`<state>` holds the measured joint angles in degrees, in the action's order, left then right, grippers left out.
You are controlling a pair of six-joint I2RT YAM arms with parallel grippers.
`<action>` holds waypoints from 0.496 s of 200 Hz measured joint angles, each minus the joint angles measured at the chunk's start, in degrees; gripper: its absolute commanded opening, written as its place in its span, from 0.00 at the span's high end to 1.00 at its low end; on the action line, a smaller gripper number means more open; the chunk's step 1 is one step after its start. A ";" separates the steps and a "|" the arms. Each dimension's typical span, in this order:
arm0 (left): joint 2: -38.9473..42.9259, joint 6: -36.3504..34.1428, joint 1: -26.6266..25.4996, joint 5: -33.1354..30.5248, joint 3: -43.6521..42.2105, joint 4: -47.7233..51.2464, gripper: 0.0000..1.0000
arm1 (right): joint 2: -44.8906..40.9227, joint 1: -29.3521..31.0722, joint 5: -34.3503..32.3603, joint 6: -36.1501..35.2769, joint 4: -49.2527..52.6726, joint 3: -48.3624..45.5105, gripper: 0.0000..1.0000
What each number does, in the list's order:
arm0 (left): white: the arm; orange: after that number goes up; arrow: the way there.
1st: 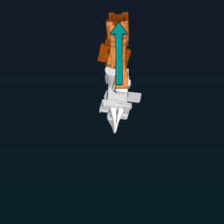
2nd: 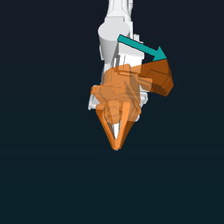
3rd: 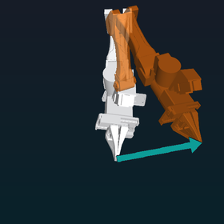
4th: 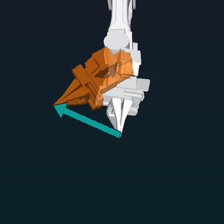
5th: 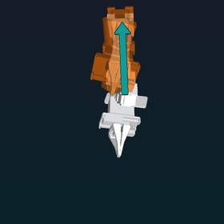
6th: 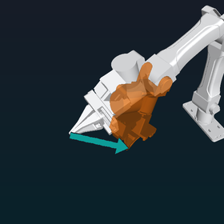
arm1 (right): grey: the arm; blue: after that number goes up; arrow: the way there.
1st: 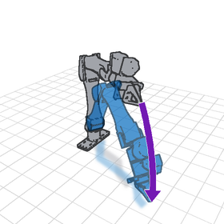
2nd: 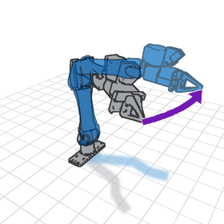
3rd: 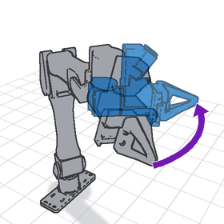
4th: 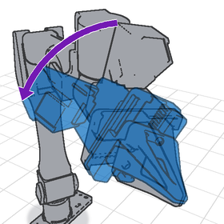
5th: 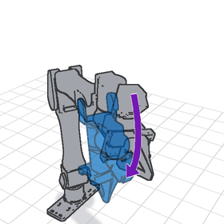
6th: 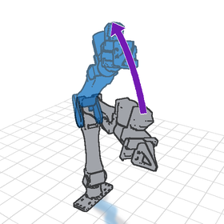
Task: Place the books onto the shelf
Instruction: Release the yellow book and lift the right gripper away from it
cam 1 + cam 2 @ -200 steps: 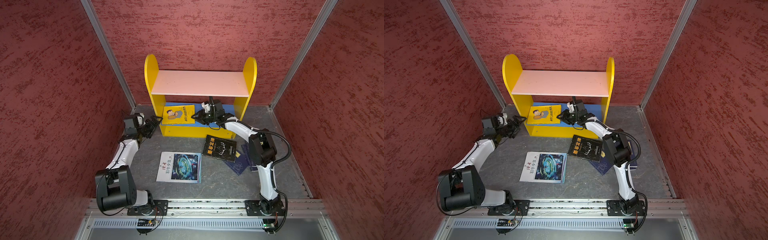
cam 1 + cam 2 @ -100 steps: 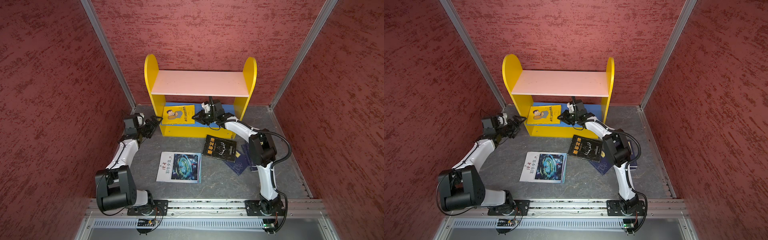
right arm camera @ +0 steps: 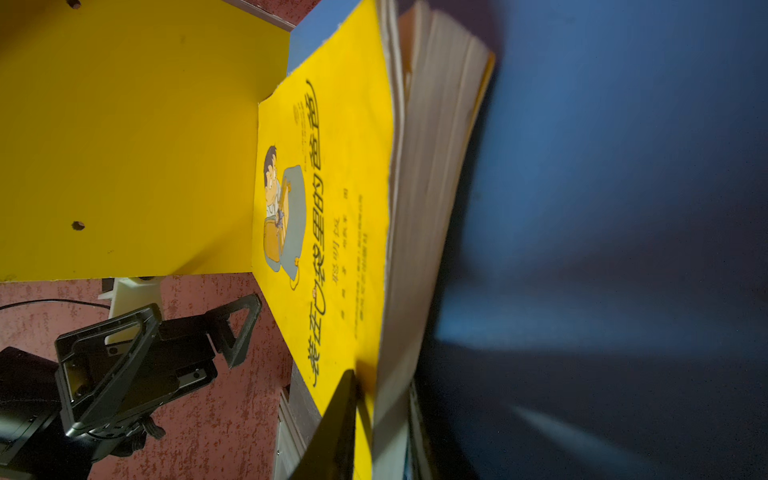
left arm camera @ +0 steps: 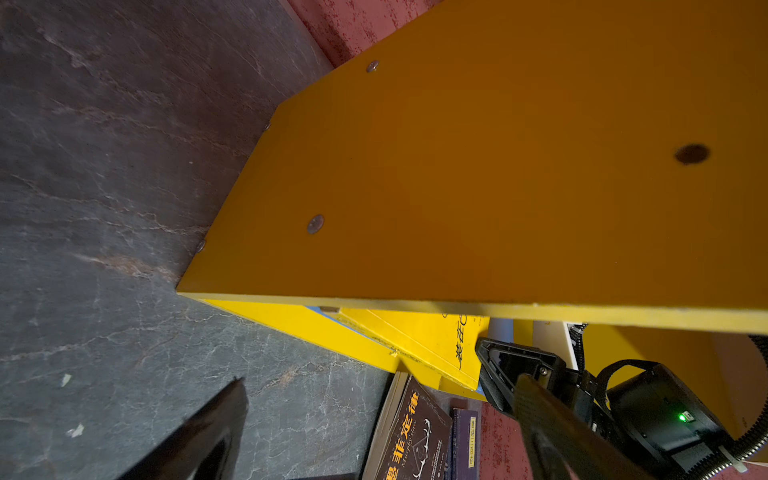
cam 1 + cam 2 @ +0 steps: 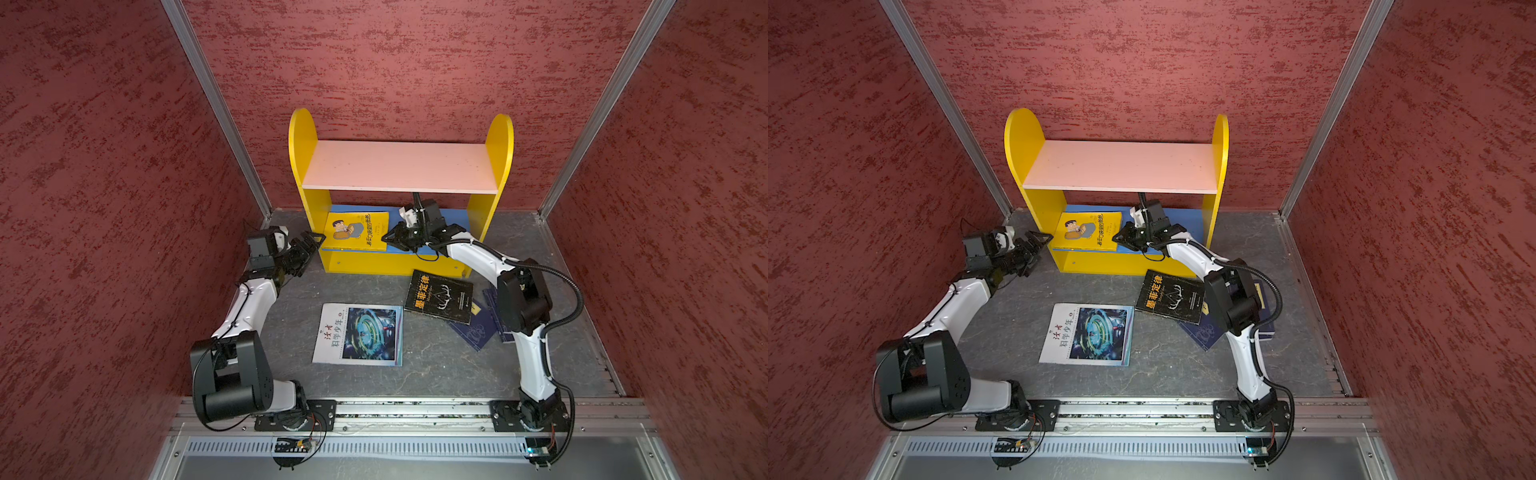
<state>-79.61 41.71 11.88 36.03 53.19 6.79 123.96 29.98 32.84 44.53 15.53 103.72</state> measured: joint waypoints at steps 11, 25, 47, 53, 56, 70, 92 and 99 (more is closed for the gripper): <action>0.00 0.00 0.00 0.02 0.00 0.00 0.01 | 0.00 0.02 -0.15 -0.04 0.02 0.07 0.74; 0.00 0.00 0.00 0.04 0.00 0.00 0.00 | 0.00 0.04 -0.35 -0.04 0.09 0.17 0.70; 0.00 0.00 0.00 0.09 0.00 0.02 0.01 | 0.00 0.22 -0.39 -0.20 0.17 0.74 0.54; 0.00 -0.02 0.00 0.09 0.00 0.02 0.01 | 0.00 0.31 -0.52 0.09 0.22 0.90 0.50; 0.00 -0.02 0.00 0.09 0.00 0.02 0.01 | -0.02 0.33 -0.35 -0.31 0.04 0.90 0.50; 0.00 -0.04 0.02 0.11 0.00 0.04 0.01 | -0.26 0.48 -0.87 -0.44 -0.17 0.94 0.49; 0.00 -0.22 0.02 0.11 0.00 0.28 0.01 | -0.55 0.50 -1.70 -0.61 -0.20 0.83 0.47; 0.00 -0.28 0.07 0.11 0.00 0.48 0.01 | -0.74 0.52 -2.45 -0.63 -0.15 0.70 0.44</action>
<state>-79.61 41.43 11.94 36.14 53.19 7.27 123.22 30.50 30.39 43.90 15.38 104.42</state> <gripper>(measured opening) 0.994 0.521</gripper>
